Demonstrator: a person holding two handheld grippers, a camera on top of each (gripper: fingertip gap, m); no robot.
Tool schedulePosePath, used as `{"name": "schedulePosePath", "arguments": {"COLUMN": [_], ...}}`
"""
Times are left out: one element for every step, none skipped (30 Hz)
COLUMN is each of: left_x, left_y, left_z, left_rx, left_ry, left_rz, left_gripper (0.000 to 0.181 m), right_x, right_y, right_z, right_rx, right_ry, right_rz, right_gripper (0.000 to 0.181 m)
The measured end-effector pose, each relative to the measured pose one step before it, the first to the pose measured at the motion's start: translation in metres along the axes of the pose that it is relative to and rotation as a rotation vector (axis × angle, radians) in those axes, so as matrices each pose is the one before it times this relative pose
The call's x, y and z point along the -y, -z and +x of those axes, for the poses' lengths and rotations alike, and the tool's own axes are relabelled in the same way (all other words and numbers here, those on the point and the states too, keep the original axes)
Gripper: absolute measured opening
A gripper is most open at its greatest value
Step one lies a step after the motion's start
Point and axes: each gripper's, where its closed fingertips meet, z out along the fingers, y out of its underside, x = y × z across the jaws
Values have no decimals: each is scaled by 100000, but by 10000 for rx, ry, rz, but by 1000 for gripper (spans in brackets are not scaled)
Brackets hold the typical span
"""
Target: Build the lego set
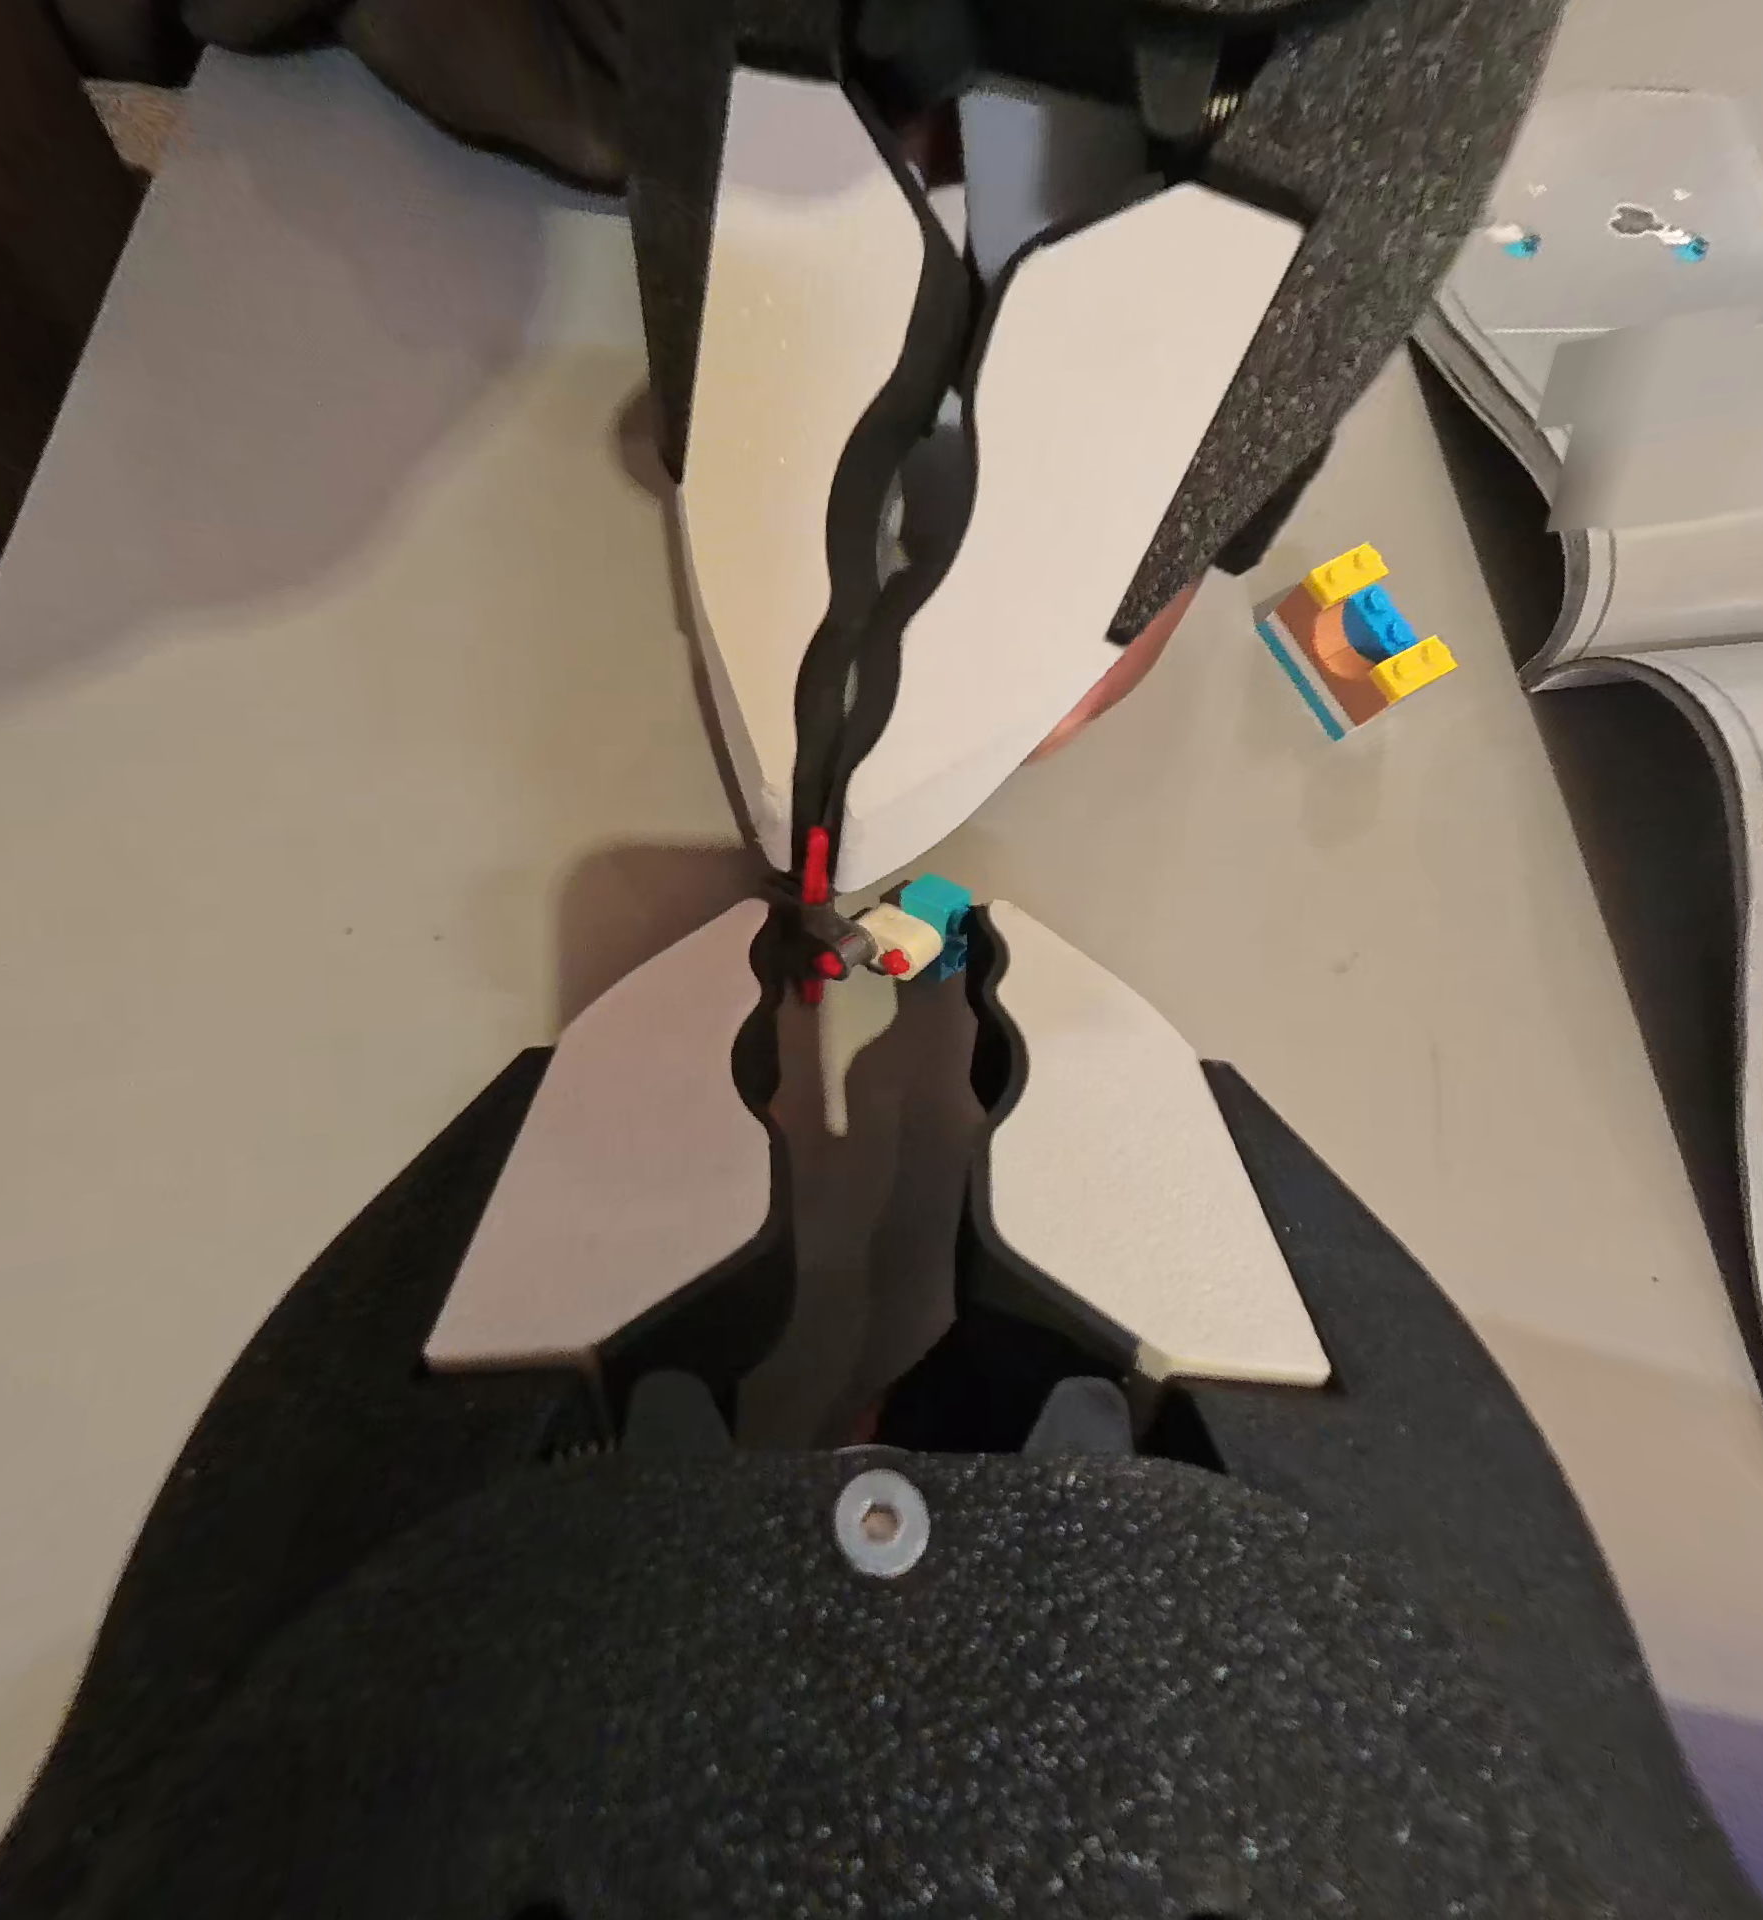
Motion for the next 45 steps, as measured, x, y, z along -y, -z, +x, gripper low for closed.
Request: {"name": "schedulePosePath", "arguments": {"left_x": [164,221,215,145,61,23,-45,-97,-107,-68,-33,-49,-53,-8,-3,-38,-49,-34,-33,-42,-6,2,-1,-7,21,26,-17,3,35,28,-19,53,159,185,157,135,144,82,13,-62,-11,49,76,114,114], "left_y": [177,214,213,158,85,9,-36,-82,-79,-43,-14,5,-5,6,5,15,16,16,-2,-12,11,36,25,30,32,35,11,-26,-6,41,121,188,227,197,168,115,54,21,-4,16,44,79,116,157,216], "left_z": [-159,-137,-107,-94,-40,25,54,39,22,30,50,19,36,94,113,52,30,55,29,-14,43,60,29,-14,29,-28,-72,-30,35,-43,-199,-190,-214,-282,-237,-81,-44,-94,-118,-97,-91,-155,-241,-263,-310], "left_rx": [59,61,58,52,34,-6,-6,5,13,-5,-14,10,10,-29,-43,-17,-7,-28,-20,2,-36,-48,-40,-17,-36,5,45,34,19,52,104,110,133,184,150,47,27,46,52,29,39,70,104,112,133], "left_ry": [42,-3,-2,-11,-20,-23,-44,-48,-46,-23,-27,-28,-53,-29,-24,2,0,22,20,27,34,46,49,56,36,20,5,-34,-91,-61,44,42,22,23,34,19,7,28,51,51,38,66,96,128,138], "left_rz": [185,205,177,102,23,-21,-70,-104,-97,-84,-62,-103,-119,-97,-72,-71,-64,-31,-28,-26,-2,27,38,42,51,39,-4,-4,17,49,48,91,141,136,100,86,96,65,30,4,35,61,86,99,105], "left_gripper": [4,4,4,4,4,4,4,4,4,4,4,4,4,4,4,4,4,4,4,4,4,4,4,4,4,4,4,4,4,4,4,5,5,6,7,8,9,9,10,11,12,13,15,17,19], "right_x": [152,214,238,192,113,47,-26,-75,-85,-55,-8,-1,13,32,51,40,27,33,9,1,21,44,35,33,44,38,-1,-37,-14,18,25,77,175,215,188,143,97,33,5,28,76,92,88,132,184], "right_y": [182,226,208,163,83,15,-47,-71,-86,-71,-40,-53,-54,-64,-62,-67,-65,-56,-52,-28,-35,-16,-9,4,9,13,14,13,5,10,45,108,155,191,180,132,80,48,23,27,53,96,112,156,203], "right_z": [134,125,88,94,47,-5,-39,-34,-7,-10,-26,-15,-15,-47,-75,-38,0,-15,-5,11,-4,-39,-9,12,9,26,72,33,-35,15,158,208,187,180,184,104,49,62,61,50,71,151,210,278,357], "right_rx": [-27,-17,-13,-43,-47,-28,4,10,6,-7,4,-13,-27,-5,15,-10,-28,5,11,-11,-15,3,-16,-26,-10,-15,-44,5,43,22,-23,10,63,54,6,10,-7,-47,-55,-40,-54,-92,-120,-145,-179], "right_ry": [-69,-71,-63,-30,15,39,11,-6,-7,23,22,23,41,64,58,46,42,14,4,26,37,20,20,21,15,-5,2,-24,-42,-90,-166,-261,-306,-265,-186,-109,-39,5,26,18,2,2,3,-14,-34], "right_rz": [120,146,140,94,31,-7,-31,-49,-59,-46,-36,-47,-58,-50,-42,-44,-35,-17,-19,-28,-16,5,3,1,10,18,4,6,50,104,141,192,243,257,219,150,92,38,8,27,64,77,71,104,148], "right_gripper": [33,33,33,33,33,33,33,33,33,33,33,33,33,33,33,33,33,33,33,33,33,33,33,33,33,33,33,33,33,33,33,33,34,33,34,33,33,33,34,33,33,34,34,33,33]}}
